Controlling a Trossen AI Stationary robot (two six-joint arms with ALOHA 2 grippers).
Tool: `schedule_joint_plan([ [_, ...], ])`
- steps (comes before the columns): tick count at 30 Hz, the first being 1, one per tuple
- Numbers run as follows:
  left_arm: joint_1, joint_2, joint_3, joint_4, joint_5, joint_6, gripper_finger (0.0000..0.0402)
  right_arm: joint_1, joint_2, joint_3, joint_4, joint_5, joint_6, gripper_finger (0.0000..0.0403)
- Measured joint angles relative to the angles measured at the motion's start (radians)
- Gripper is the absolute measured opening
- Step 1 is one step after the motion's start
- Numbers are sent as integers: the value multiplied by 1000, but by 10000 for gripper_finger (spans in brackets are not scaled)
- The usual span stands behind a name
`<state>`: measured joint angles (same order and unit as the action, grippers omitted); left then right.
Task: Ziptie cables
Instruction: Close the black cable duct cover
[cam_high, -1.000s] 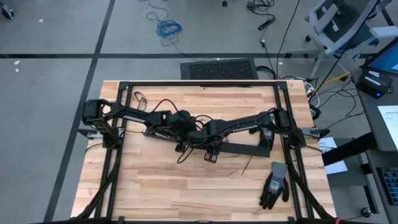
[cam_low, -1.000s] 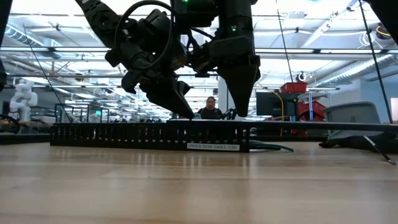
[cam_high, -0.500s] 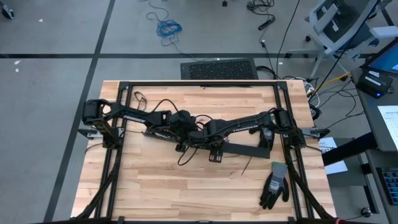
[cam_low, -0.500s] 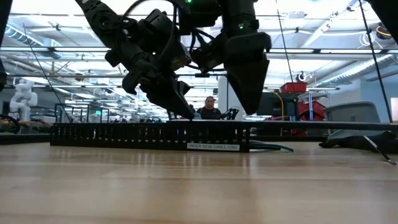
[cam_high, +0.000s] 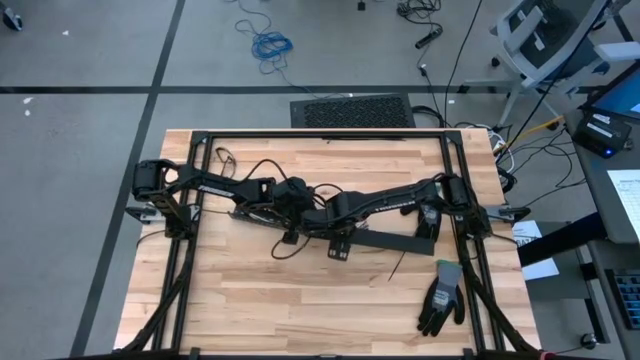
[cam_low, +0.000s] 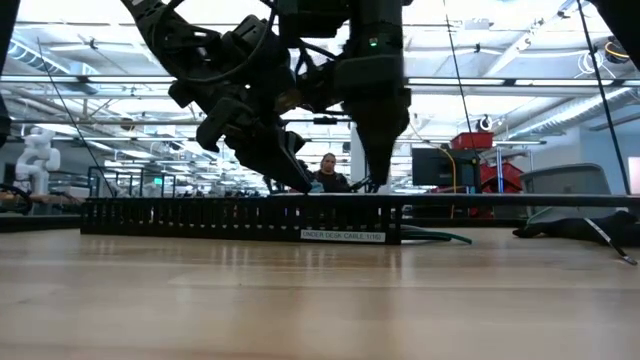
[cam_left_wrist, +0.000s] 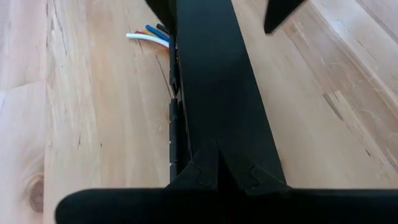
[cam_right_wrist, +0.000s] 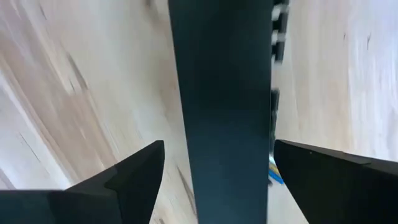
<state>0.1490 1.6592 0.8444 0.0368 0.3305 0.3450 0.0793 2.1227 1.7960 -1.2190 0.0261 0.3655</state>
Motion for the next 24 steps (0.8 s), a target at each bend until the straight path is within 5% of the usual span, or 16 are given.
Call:
schedule_joint_plan([
  [24, 3, 0, -3, -11, -19, 3, 0, -1, 6, -12, 80, 26, 39, 298],
])
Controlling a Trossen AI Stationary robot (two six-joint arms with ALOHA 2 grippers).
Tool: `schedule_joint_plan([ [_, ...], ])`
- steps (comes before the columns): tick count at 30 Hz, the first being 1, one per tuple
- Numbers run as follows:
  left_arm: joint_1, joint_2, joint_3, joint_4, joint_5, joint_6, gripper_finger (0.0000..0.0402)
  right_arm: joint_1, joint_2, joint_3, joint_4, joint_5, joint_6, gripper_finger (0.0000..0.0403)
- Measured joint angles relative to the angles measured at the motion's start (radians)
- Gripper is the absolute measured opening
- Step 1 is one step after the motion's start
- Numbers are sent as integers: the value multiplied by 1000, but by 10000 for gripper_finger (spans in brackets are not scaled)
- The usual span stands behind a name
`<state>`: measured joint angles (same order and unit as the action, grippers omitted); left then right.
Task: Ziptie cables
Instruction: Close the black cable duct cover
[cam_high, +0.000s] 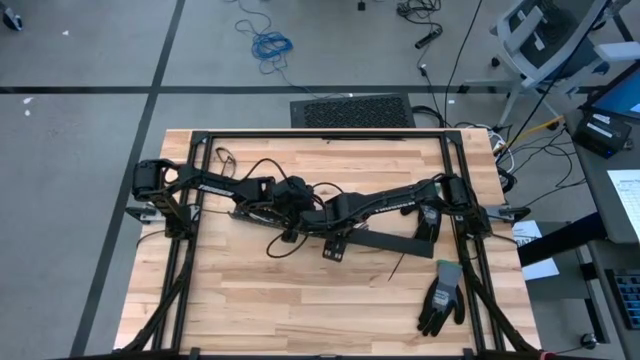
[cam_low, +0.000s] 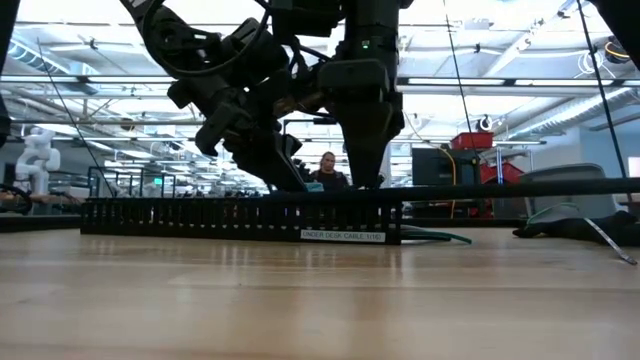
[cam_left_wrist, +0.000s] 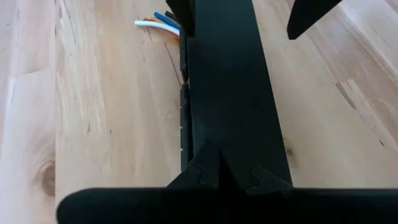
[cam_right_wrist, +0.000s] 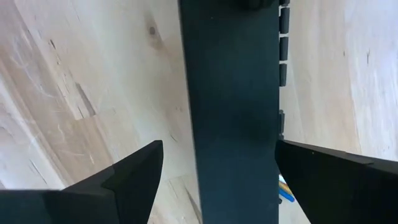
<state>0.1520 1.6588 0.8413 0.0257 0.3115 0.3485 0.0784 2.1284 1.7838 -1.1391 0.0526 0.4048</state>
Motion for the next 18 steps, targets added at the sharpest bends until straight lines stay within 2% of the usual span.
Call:
schedule_joint_plan([
  [7, 0, 0, 0, -16, -41, -5, 0, -14, 0, -45, 43, -7, 20, 298],
  [18, 5, 0, 2, -9, -49, -3, 0, -14, -19, -42, 35, -2, -5, 298],
])
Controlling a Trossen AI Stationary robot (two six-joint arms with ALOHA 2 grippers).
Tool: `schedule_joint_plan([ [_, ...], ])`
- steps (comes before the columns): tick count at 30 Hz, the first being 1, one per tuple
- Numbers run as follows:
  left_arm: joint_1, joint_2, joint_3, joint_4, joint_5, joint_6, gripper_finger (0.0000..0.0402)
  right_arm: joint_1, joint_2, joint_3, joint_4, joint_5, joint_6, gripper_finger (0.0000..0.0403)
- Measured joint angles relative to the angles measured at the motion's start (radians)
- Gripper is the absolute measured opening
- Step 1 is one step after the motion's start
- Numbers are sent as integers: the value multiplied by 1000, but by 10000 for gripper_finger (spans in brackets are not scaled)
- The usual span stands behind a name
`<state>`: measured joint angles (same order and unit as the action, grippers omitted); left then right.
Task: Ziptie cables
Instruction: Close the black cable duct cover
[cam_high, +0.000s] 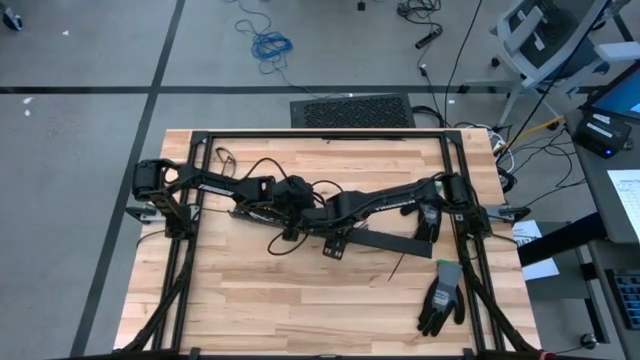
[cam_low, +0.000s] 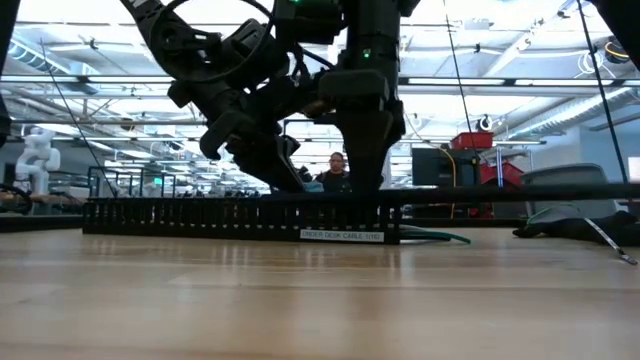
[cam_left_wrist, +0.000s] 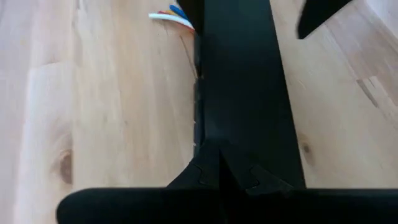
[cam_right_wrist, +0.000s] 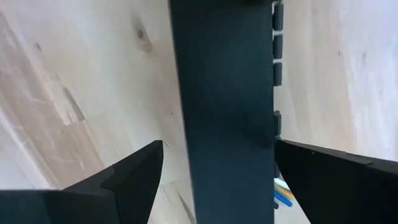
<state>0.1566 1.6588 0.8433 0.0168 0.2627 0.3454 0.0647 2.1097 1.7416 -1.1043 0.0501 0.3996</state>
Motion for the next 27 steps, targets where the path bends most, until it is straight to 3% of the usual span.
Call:
schedule_joint_plan([
  [27, 1, 0, 1, 0, -36, 0, 0, -6, -19, -35, 61, -21, 26, 297],
])
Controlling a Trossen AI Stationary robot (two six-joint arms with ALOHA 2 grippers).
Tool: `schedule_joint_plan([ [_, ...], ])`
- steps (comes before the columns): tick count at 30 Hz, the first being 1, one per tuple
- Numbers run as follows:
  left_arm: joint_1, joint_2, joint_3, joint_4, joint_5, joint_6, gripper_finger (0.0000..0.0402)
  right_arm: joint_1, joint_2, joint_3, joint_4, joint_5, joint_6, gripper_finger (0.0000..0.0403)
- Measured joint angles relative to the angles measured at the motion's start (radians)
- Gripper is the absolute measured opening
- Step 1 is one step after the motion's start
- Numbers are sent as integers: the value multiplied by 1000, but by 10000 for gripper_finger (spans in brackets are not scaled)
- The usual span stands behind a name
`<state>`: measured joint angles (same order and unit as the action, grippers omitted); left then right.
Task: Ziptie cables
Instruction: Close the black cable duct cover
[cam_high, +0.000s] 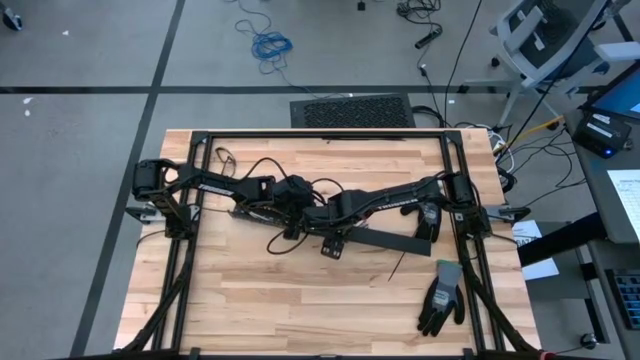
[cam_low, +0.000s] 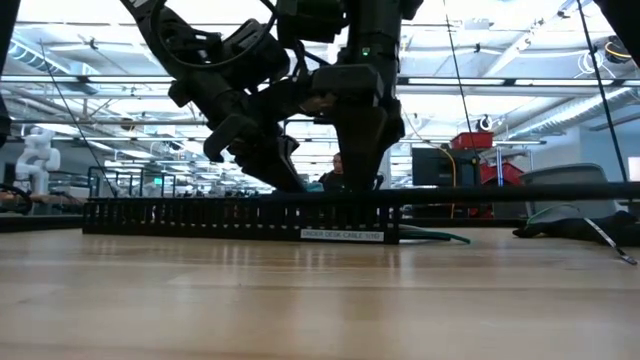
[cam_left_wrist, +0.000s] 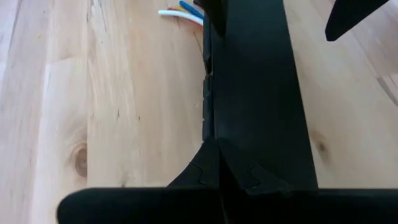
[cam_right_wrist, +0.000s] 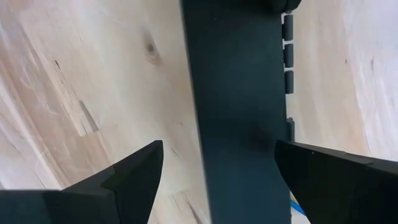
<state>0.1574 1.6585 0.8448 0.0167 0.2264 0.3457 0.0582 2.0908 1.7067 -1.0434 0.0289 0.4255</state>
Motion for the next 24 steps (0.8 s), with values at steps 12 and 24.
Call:
schedule_joint_plan([
  [12, -1, 0, 0, 9, -1, -1, 0, 0, -19, -2, -6, 25, 0, 297],
  [24, -1, -9, 16, 59, 0, 2, 0, 10, -55, -2, -21, 21, 14, 297],
])
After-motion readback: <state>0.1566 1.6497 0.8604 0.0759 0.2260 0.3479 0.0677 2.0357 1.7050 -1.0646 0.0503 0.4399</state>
